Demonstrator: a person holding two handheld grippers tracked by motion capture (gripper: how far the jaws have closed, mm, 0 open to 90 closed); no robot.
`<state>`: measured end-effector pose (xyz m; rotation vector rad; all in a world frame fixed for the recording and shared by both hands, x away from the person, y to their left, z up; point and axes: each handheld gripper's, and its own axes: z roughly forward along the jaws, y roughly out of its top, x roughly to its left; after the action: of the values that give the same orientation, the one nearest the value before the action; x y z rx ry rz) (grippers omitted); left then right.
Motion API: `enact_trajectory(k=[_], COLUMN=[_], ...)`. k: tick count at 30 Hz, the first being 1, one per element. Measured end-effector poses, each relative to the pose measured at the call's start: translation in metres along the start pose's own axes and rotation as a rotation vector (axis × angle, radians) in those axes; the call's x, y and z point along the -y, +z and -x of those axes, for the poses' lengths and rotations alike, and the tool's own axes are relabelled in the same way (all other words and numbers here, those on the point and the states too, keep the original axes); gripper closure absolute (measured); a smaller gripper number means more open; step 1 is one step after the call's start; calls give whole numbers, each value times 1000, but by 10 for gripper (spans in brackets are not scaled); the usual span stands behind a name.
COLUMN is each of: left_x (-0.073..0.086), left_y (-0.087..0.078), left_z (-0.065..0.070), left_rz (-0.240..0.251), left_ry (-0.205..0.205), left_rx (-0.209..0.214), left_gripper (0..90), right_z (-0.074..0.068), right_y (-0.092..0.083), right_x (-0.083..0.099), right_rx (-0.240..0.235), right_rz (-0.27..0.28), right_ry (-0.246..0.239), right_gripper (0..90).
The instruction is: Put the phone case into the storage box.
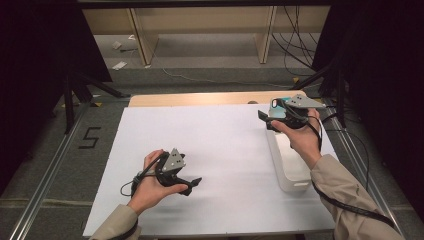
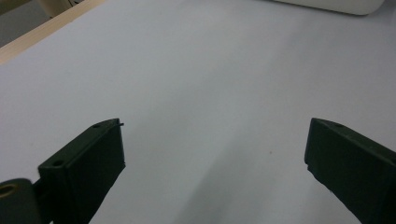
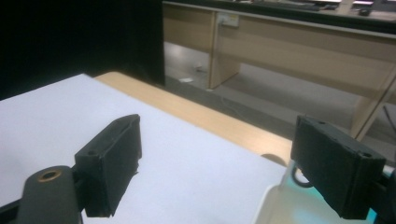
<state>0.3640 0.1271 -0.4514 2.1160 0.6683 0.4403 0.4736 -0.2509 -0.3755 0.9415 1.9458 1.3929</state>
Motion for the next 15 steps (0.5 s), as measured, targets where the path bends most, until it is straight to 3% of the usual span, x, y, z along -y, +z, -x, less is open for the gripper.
enact_trajectory(k=[15], left_x=[0], left_y=[0], left_z=[0], left_rz=[4], left_ry=[-4], left_rx=[-1], left_gripper=[42], right_z=[-30], right_y=[-5], right_x=[4], right_rx=[-145], right_rz=[-96], right_ry=[-18], right_gripper=[182])
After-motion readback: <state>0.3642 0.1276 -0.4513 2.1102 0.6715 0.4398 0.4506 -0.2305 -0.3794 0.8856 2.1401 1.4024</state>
